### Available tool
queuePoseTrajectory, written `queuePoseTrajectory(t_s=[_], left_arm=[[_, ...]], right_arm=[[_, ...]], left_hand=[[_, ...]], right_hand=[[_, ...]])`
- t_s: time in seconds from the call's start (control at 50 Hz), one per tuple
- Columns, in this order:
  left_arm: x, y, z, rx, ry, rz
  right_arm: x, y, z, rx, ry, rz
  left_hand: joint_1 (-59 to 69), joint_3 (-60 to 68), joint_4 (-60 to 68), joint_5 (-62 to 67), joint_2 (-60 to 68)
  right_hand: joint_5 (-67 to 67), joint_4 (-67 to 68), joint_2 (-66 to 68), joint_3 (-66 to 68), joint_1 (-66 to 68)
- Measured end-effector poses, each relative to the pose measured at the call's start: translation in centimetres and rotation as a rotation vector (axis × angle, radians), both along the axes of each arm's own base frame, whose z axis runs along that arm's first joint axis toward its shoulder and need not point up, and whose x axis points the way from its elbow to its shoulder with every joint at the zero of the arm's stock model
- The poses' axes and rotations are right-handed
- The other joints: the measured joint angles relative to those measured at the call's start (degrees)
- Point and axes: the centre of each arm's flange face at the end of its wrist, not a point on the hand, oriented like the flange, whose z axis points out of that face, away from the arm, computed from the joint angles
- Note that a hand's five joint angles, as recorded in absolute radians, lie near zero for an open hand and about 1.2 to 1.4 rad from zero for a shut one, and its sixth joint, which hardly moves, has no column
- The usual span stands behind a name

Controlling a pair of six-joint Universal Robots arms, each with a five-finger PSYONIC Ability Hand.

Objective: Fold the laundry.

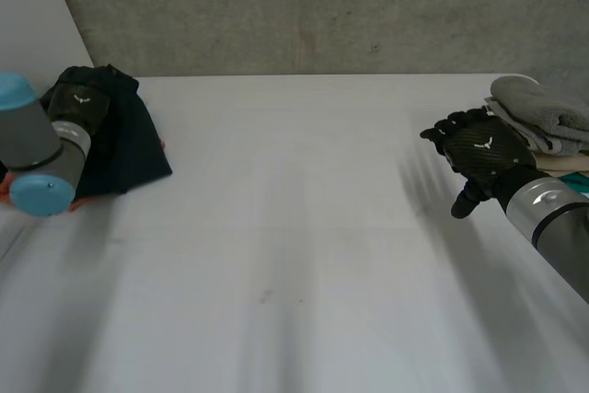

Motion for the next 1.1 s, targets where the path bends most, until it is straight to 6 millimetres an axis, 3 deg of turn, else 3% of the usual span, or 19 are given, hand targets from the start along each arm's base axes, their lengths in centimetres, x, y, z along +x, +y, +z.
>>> queuePoseTrajectory(t_s=[0.12, 0.22, 0.28, 0.36, 0.42, 0.46, 0.52, 0.58, 0.64, 0.76, 0.78, 0.8, 0.86, 0.92, 1.0, 1.04, 1.1], left_arm=[[0.0, -1.8, -1.7, -0.060, -0.007, 0.009], [-1.1, -2.2, 0.7, -0.163, 0.028, 0.025], [-2.3, -1.4, 4.4, -0.247, 0.085, 0.027], [-5.2, 1.8, 11.3, -0.358, 0.235, -0.032], [-7.9, 5.7, 15.9, -0.406, 0.373, -0.130], [-9.1, 7.6, 17.4, -0.410, 0.429, -0.180], [-12.2, 13.0, 19.6, -0.373, 0.548, -0.328], [-14.5, 17.4, 19.3, -0.290, 0.605, -0.436], [-16.5, 20.8, 17.2, -0.185, 0.615, -0.510], [-20.3, 25.9, 9.4, 0.074, 0.543, -0.601], [-21.0, 26.9, 7.6, 0.133, 0.516, -0.611], [-21.5, 27.9, 5.7, 0.196, 0.485, -0.619], [-22.0, 29.5, 3.1, 0.298, 0.428, -0.625], [-22.0, 30.1, 3.1, 0.331, 0.409, -0.624], [-20.8, 28.8, 6.5, 0.267, 0.438, -0.597], [-19.6, 27.3, 8.7, 0.205, 0.456, -0.568], [-18.1, 25.3, 10.4, 0.136, 0.448, -0.532]], right_arm=[[0.0, -0.1, -0.7, 0.018, 0.004, -0.001], [0.0, -0.2, -0.7, 0.019, 0.004, -0.003], [-0.1, -0.2, -0.6, 0.017, 0.003, -0.004], [-0.1, -0.3, -0.4, 0.011, 0.002, -0.005], [-0.2, -0.3, -0.3, 0.008, 0.001, -0.006], [-0.2, -0.3, -0.2, 0.006, 0.001, -0.007], [-0.3, -0.3, -0.1, 0.003, 0.000, -0.009], [-0.4, -0.4, 0.0, 0.000, -0.001, -0.014], [-0.7, -0.6, 0.2, -0.004, -0.002, -0.024], [-1.3, -1.0, 0.4, -0.010, -0.005, -0.047], [-1.5, -1.1, 0.4, -0.011, -0.006, -0.051], [-1.6, -1.2, 0.5, -0.012, -0.006, -0.055], [-1.8, -1.3, 0.5, -0.012, -0.007, -0.062], [-1.9, -1.4, 0.5, -0.012, -0.007, -0.066], [-1.9, -1.4, 0.5, -0.011, -0.009, -0.066], [-1.9, -1.3, 0.6, -0.011, -0.009, -0.065], [-1.8, -1.1, 0.8, -0.007, -0.010, -0.062]], left_hand=[[45.8, 44.4, 46.4, 43.6, 46.4], [49.0, 49.2, 52.7, 49.1, 51.7], [49.0, 49.3, 53.2, 49.1, 51.7], [49.0, 51.1, 53.3, 49.1, 52.0], [49.7, 51.3, 53.3, 50.1, 52.2], [50.0, 51.3, 53.3, 51.3, 52.2], [50.0, 51.7, 53.4, 51.8, 52.2], [50.0, 52.1, 53.6, 51.8, 52.4], [50.0, 52.1, 53.6, 51.8, 52.5], [50.0, 52.1, 53.6, 51.8, 52.5], [45.3, 48.1, 49.2, 48.0, 48.5], [30.7, 35.3, 36.2, 35.3, 35.5], [1.8, 7.5, 7.6, 6.9, 6.5], [-1.6, -0.6, -0.4, -1.0, -0.8], [-1.6, -1.5, -1.4, -1.7, -1.7], [-1.7, -1.5, -1.4, -1.7, -1.7], [-1.6, -1.5, -1.4, -1.7, -1.7]], right_hand=[[0.0, 0.0, 0.0, 0.0, 0.0], [0.0, 0.0, 0.0, 0.0, 0.0], [0.0, 0.0, 0.0, 0.0, 0.0], [0.0, 0.0, 0.0, 0.0, 0.0], [0.0, 0.0, 0.0, 0.0, 0.0], [0.0, 0.0, 0.0, 0.0, 0.0], [0.0, 0.0, 0.0, 0.0, 0.0], [0.0, 0.0, 0.0, 0.0, 0.0], [0.0, 0.0, 0.0, 0.0, 0.0], [0.0, 0.0, 0.0, 0.0, 0.0], [0.0, 0.0, 0.0, 0.0, 0.0], [0.0, 0.0, 0.0, 0.0, 0.0], [0.0, 0.0, 0.0, 0.0, 0.0], [0.0, 0.0, 0.0, 0.0, 0.0], [0.0, 0.0, 0.0, 0.0, 0.0], [0.0, 0.0, 0.0, 0.0, 0.0], [0.0, 0.0, 0.0, 0.0, 0.0]])
